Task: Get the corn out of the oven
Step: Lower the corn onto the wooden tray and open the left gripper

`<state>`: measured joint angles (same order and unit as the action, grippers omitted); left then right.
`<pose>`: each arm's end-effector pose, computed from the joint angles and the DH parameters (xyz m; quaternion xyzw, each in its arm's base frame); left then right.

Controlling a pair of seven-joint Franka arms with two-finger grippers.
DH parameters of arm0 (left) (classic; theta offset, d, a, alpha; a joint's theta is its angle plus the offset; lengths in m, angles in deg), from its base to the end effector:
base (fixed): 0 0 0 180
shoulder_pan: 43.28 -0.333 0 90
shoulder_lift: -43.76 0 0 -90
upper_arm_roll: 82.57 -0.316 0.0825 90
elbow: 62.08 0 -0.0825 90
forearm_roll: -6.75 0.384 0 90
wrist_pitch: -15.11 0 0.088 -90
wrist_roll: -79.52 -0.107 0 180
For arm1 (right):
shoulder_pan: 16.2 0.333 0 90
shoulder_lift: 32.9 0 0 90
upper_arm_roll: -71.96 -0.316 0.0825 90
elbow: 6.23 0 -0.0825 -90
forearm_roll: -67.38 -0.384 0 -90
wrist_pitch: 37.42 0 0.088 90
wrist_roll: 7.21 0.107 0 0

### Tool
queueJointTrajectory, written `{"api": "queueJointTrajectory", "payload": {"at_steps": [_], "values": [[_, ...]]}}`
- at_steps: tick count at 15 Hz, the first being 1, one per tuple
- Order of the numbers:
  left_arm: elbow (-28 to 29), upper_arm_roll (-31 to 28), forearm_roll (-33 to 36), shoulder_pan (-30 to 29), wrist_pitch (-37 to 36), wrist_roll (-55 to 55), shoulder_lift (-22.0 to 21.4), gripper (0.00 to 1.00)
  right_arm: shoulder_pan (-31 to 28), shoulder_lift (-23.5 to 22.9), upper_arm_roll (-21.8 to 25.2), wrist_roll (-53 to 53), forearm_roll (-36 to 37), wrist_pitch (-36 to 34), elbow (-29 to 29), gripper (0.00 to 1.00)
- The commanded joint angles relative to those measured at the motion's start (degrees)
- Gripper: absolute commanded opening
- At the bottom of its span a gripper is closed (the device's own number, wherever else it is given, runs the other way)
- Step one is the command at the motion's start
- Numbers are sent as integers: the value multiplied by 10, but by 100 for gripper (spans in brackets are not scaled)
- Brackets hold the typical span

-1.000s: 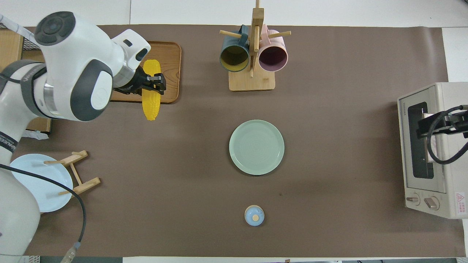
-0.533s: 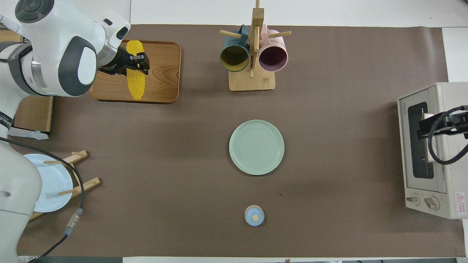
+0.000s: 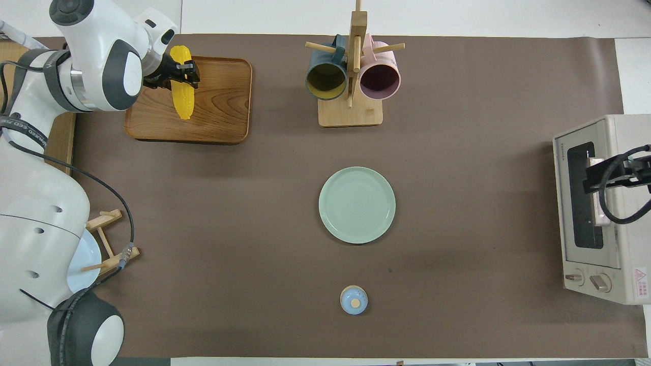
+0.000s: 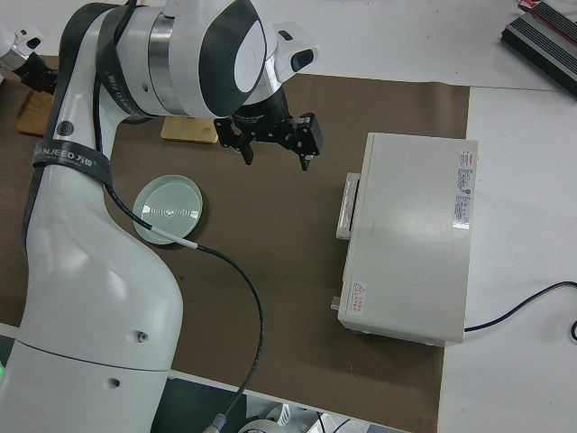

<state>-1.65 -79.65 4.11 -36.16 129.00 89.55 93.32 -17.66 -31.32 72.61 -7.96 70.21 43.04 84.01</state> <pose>0.7681 -0.1252 0.3214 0.9984 0.0181 0.0270 0.0458 0.5270 -0.0254 0.6243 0.9970 -0.0142 -0.0721 0.0226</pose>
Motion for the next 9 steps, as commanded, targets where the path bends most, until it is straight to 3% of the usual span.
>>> {"api": "queueJointTrajectory", "payload": {"at_steps": [1,2,5,9], "values": [[9,0,17,-3,13,-5,-6,0,5,-4,6,-19,-18,12,-13,100],[14,0,22,0,18,-11,-7,99,7,-4,5,-19,-17,12,-13,100],[17,0,27,-1,9,-24,-16,100,4,-5,5,-19,-19,11,-11,100],[22,0,18,-3,-50,-17,-69,100,3,-4,5,-19,-19,11,-11,100]]}}
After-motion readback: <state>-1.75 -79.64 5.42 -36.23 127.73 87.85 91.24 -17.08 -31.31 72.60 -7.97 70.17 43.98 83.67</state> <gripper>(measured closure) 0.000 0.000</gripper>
